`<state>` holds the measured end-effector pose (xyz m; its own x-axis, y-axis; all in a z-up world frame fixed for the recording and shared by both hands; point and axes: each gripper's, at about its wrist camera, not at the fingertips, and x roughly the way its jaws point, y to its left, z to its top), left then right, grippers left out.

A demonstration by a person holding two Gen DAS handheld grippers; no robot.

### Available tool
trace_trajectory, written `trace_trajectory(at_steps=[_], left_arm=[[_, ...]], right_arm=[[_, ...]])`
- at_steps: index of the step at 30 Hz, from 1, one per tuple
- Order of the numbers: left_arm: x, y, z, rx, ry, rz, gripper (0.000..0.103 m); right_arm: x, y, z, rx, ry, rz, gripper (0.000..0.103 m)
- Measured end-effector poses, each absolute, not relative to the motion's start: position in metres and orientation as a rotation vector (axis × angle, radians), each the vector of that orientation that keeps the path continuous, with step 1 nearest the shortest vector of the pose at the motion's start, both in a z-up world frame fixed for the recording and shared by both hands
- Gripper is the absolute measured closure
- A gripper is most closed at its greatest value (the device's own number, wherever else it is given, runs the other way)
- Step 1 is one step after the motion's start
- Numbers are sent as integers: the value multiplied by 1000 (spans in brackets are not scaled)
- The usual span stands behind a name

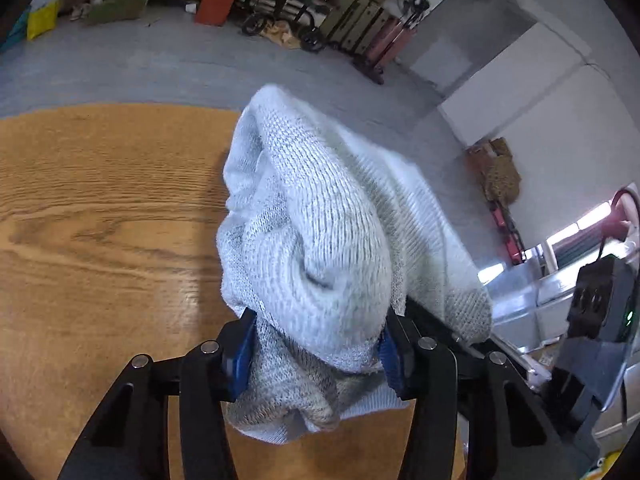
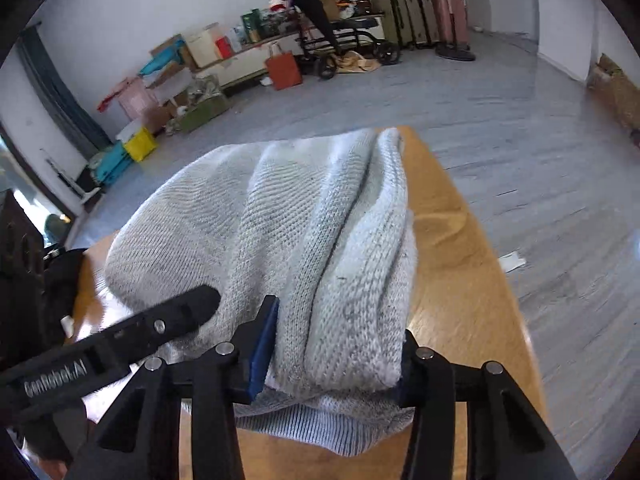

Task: Fold clothes
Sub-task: 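Set the bundle down on the table and open both grippers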

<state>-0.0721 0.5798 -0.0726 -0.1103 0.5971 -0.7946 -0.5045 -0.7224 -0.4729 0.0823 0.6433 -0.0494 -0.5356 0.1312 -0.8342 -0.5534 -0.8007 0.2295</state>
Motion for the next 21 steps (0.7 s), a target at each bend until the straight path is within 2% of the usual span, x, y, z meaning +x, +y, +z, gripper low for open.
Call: trace_trajectory(at_steps=[7, 10, 11, 12, 13, 14, 16, 17, 18, 21], left_arm=[[-75, 596, -97, -1504, -16, 1885, 48], [-77, 585, -97, -1549, -72, 1877, 37], [-73, 577, -96, -1552, -93, 1885, 32], [-69, 568, -94, -1554, -112, 1895, 30], [-62, 555, -87, -1512, -126, 1900, 30], [-54, 541, -80, -1462, -138, 1903, 27], [-40, 519, -65, -1348, -90, 1969, 26], [-32, 506, -56, -1284, -48, 2015, 25], [-26, 542, -52, -1240, -6, 2039, 24], [-16, 537, -46, -1188, 127, 2051, 24]], right_arm=[[70, 661, -62, -1277, 609, 2286, 54], [69, 663, -62, -1306, 625, 2244, 47], [71, 665, -63, -1295, 633, 2204, 35], [75, 665, -62, -1278, 640, 2190, 12], [80, 665, -61, -1262, 647, 2178, 3], [84, 664, -60, -1246, 654, 2166, 1], [93, 664, -59, -1213, 669, 2142, 9], [108, 663, -54, -1187, 751, 2196, 14], [121, 659, -48, -1159, 768, 2236, 14], [159, 641, -34, -1132, 704, 2316, 10]])
